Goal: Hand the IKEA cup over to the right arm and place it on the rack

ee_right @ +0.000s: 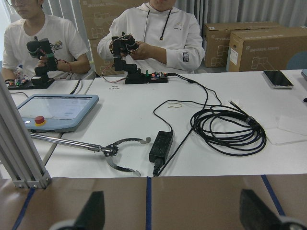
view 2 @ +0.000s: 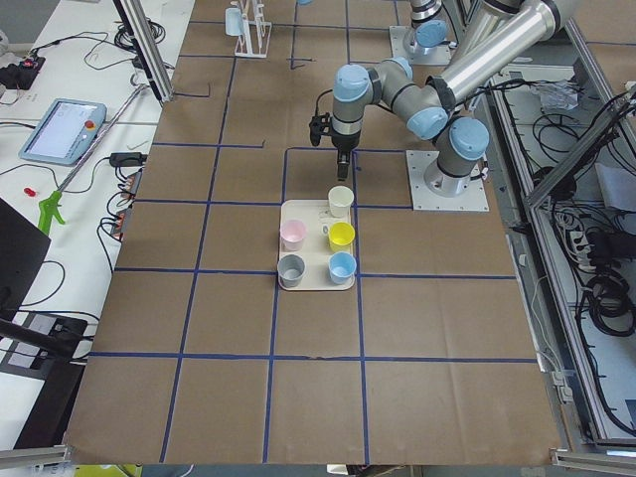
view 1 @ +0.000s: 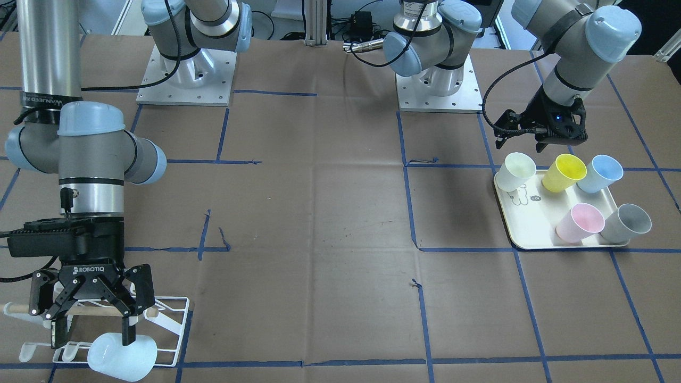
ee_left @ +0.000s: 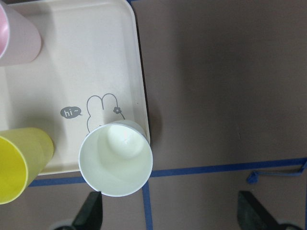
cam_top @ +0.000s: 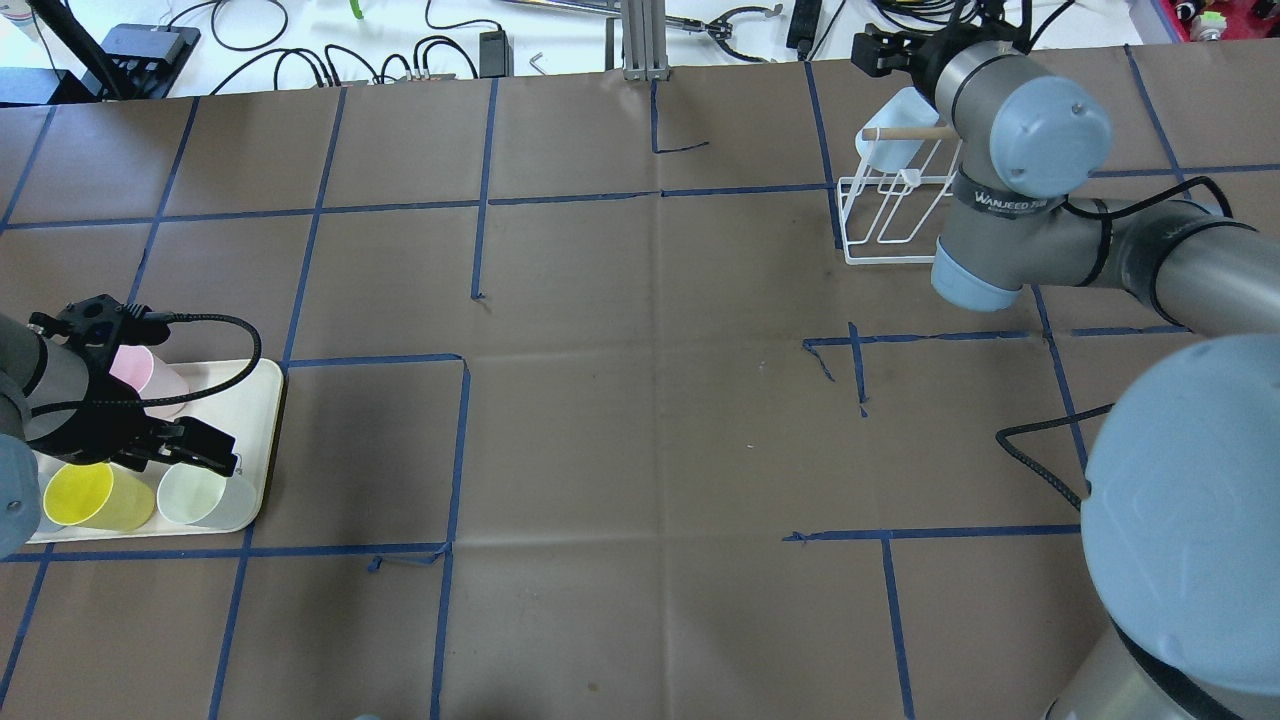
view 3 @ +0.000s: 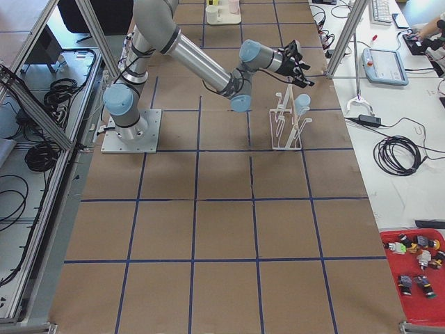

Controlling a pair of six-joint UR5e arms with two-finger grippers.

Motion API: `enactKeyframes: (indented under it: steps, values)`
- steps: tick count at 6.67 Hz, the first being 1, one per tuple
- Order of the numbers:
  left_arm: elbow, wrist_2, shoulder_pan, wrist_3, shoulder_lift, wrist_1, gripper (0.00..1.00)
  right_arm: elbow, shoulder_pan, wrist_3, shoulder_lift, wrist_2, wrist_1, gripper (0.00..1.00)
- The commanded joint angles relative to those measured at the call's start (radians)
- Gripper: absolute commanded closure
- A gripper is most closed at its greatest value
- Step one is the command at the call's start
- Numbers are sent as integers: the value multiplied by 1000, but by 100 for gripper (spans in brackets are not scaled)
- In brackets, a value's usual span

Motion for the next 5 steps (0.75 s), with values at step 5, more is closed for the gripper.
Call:
enactKeyframes:
  steps: [5]
  values:
    - [-92, 0, 47, 3, -149, 184, 4, 302, 182, 658, -328, 10, 35, 0]
